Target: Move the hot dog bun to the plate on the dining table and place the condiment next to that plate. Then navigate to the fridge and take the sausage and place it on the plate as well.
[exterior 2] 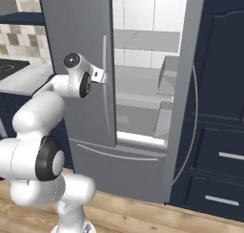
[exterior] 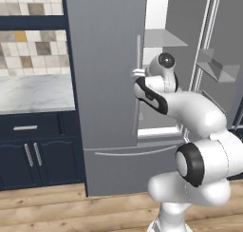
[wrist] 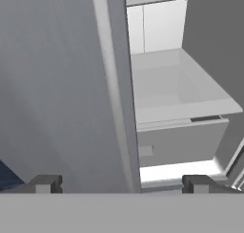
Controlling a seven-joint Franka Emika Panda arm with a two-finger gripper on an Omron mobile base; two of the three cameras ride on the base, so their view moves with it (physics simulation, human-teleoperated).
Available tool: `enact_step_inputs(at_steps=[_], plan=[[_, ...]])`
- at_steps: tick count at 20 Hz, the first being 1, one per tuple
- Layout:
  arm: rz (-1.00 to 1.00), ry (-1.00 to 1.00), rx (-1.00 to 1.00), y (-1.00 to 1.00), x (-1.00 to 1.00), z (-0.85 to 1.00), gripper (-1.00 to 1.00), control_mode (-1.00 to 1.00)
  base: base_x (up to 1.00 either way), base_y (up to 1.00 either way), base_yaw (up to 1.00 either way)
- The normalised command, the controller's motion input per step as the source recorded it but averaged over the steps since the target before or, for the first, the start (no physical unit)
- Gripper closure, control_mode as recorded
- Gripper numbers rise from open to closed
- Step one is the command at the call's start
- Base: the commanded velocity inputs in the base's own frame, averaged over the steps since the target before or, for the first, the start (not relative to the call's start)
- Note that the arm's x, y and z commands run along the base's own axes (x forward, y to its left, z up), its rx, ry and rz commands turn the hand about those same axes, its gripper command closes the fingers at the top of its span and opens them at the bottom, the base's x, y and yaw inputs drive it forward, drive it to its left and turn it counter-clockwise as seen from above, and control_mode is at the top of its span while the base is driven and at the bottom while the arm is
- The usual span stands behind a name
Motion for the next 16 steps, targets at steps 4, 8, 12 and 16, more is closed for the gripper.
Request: enact_step_inputs(at_steps=[4, 8, 12, 16], plan=[[0.00, 0.00, 0.00, 0.13, 0.62, -0.01, -1.00, -1.00, 0.00, 0.00, 0.00], [0.00, -0.08, -0.01, 0.00, 0.52, -0.12, -1.00, -1.00, 0.00, 0.00, 0.00], [0.00, -0.08, 0.00, 0.00, 0.53, -0.12, -1.00, -1.00, 0.00, 0.00, 0.00], [0.00, -0.04, 0.00, 0.00, 0.56, -0.11, -1.00, -1.00, 0.00, 0.00, 0.00]])
